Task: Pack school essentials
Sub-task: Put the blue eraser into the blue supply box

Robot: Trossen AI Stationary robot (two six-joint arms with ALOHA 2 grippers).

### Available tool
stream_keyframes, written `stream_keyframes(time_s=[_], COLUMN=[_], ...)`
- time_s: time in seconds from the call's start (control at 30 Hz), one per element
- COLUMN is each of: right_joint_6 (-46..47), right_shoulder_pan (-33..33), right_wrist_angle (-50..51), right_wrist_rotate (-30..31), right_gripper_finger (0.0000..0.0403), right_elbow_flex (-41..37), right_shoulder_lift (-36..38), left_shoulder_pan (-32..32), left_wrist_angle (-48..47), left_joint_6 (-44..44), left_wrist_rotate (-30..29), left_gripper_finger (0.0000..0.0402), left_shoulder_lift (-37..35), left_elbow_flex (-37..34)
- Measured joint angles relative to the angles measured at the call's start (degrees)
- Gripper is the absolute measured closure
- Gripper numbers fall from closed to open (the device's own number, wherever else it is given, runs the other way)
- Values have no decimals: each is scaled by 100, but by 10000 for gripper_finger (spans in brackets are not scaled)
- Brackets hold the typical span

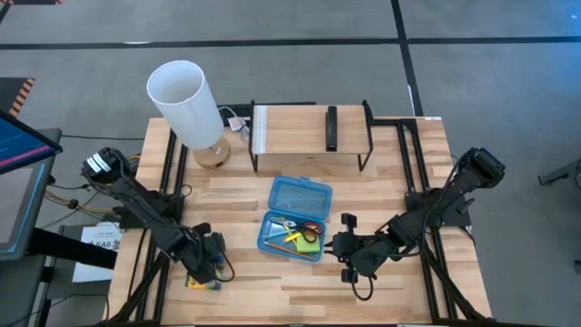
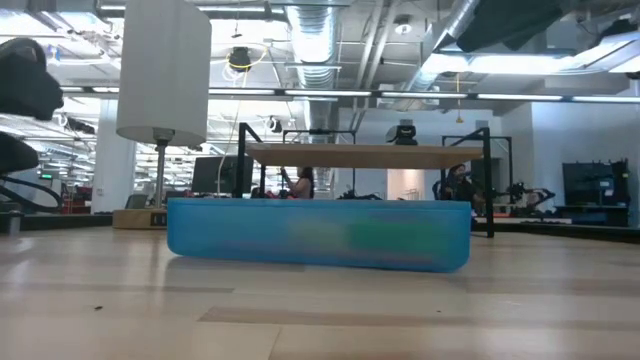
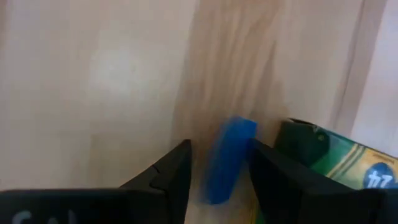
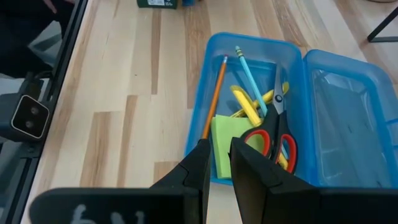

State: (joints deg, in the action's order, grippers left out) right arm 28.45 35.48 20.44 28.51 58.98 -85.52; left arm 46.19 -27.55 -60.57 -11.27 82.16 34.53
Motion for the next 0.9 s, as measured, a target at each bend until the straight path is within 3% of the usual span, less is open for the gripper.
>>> stream_keyframes(time_s=[0.33, 0.43, 0.63, 0.77, 0.9], right_joint_6=[0, 0, -22, -26, -37], right_shoulder_pan=[0, 0, 0, 0, 0], right_wrist_angle=[-14, -12, 3, 3, 24], right_wrist_rotate=[2, 2, 2, 2, 4], right_gripper_finger=[320, 321, 321, 321, 321], right_elbow_flex=[0, 0, 0, 0, 0], right_shoulder_lift=[0, 0, 0, 0, 0], left_shoulder_pan=[5, -13, -67, -167, -369], left_wrist_angle=[-161, -164, -122, -492, -1430], left_joint_6=[43, 152, 286, 370, 611], left_wrist_rotate=[-56, -45, 40, -107, -792], left_gripper_finger=[264, 289, 387, 396, 399], left_shoulder_lift=[270, 267, 259, 86, -220], left_elbow_flex=[26, 25, 23, 91, 472])
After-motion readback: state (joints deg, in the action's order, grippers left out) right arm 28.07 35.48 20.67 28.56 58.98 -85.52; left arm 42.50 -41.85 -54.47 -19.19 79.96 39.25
